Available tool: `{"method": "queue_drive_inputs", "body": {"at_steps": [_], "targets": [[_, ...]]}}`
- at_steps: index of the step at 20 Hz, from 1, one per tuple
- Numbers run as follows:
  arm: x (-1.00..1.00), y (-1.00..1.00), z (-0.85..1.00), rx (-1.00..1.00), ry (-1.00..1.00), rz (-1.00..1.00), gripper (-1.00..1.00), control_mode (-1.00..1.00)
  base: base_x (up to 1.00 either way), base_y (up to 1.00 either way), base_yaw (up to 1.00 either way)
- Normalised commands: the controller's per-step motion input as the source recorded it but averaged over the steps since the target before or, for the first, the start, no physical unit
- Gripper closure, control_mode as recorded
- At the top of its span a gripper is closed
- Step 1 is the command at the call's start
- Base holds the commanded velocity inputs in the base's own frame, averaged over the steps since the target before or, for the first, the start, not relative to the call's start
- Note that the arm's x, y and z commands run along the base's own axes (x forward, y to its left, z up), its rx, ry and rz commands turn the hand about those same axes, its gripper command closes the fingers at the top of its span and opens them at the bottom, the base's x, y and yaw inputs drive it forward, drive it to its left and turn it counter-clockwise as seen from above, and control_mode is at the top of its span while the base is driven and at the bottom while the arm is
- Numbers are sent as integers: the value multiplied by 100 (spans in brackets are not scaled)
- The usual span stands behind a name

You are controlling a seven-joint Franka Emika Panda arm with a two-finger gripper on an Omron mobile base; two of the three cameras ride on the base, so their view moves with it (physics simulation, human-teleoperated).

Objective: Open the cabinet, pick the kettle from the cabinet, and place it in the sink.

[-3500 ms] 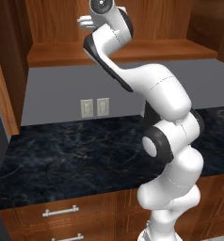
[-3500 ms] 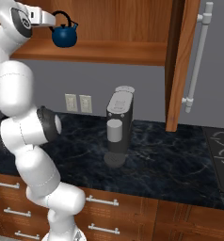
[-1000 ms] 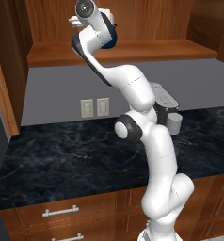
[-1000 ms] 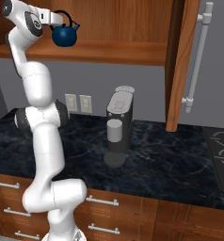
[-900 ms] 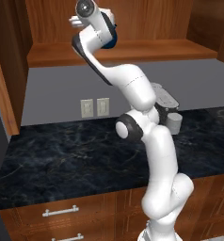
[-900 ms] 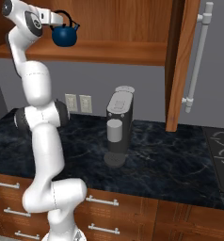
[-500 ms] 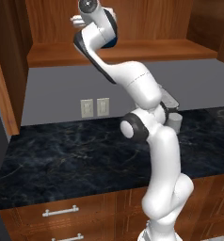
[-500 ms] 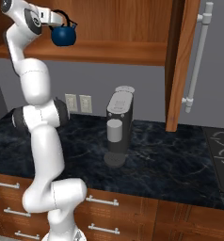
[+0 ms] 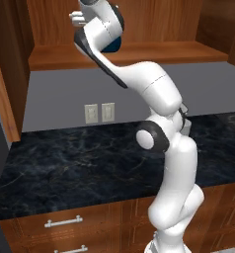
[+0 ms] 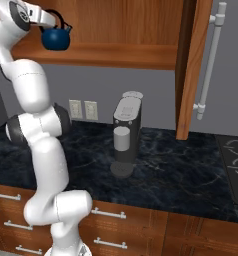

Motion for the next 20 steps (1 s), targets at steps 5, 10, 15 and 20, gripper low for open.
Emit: {"method": "queue_drive_inputs", "body": {"at_steps": [5, 10, 15, 20], "targets": [[-72, 4, 5, 10, 0, 0, 100, -100, 0, 0, 0], [-75, 2, 2, 9, -5, 0, 100, -100, 0, 0, 0], [-75, 0, 2, 7, -9, 0, 100, -100, 0, 0, 0], [-75, -4, 0, 5, -13, 1, 100, -100, 0, 0, 0]]}}
